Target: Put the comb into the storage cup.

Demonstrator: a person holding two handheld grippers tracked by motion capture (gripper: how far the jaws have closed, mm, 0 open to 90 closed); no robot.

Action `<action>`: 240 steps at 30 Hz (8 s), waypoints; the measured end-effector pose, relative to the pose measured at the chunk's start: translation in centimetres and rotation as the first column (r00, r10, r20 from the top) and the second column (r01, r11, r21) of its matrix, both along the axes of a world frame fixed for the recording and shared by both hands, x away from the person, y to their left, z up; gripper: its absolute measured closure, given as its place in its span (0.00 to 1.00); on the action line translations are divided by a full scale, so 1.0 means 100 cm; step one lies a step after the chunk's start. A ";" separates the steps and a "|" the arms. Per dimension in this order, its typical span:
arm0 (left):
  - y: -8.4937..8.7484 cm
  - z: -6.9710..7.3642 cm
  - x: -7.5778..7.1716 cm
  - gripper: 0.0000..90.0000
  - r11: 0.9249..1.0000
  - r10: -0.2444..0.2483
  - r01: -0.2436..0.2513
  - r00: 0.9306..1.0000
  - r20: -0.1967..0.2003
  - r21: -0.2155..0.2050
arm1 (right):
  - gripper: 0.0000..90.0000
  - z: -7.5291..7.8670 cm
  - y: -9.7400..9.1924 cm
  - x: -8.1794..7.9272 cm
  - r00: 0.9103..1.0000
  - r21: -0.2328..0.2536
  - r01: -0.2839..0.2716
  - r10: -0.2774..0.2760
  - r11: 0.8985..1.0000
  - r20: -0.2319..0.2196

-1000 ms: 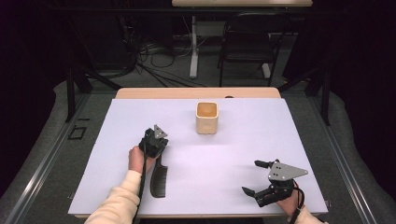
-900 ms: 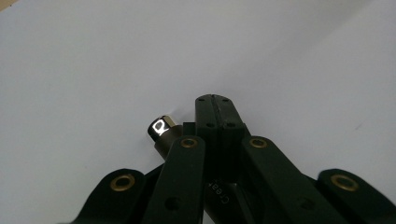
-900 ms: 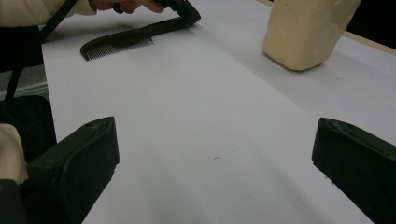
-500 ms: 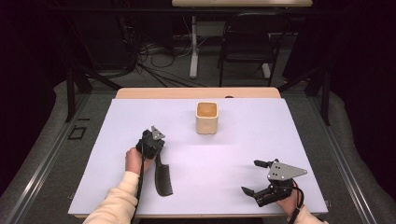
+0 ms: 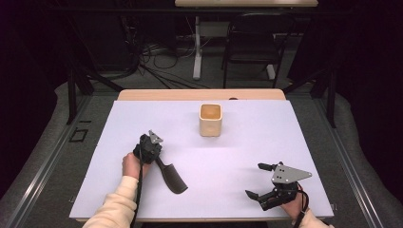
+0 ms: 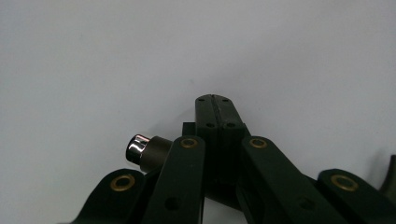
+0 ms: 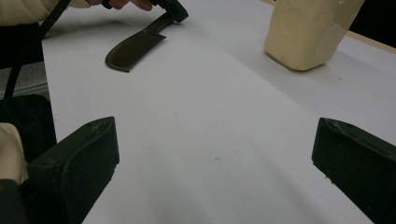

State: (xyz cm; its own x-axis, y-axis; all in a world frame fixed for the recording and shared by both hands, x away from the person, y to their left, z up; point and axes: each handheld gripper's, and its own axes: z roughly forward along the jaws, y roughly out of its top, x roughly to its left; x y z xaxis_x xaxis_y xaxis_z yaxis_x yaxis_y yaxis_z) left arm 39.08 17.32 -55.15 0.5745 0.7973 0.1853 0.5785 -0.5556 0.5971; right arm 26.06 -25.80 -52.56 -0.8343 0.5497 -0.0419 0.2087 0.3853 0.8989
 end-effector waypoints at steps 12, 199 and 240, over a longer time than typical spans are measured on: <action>0.006 0.002 -0.011 1.00 0.999 -0.001 0.002 0.999 -0.032 0.034 | 0.01 0.000 0.001 0.001 1.000 0.001 -0.004 0.004 1.000 -0.002; -0.012 0.044 -0.028 0.80 0.975 -0.182 0.211 0.941 -0.284 0.074 | 0.00 -0.002 0.005 0.003 0.998 0.000 -0.040 0.040 0.999 -0.038; -0.001 0.062 -0.033 0.80 0.970 -0.175 0.169 0.984 -0.019 -0.173 | 0.00 -0.003 0.005 0.003 0.998 0.002 -0.039 0.039 0.999 -0.040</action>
State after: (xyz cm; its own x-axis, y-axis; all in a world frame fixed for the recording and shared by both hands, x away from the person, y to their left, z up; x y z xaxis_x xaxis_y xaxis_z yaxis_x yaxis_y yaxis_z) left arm 35.76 17.17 -48.98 0.7091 0.7043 0.0339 0.5046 -0.5405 0.6733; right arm 26.40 -25.27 -52.82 -0.8562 0.5166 -0.0079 0.2289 0.3930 0.8906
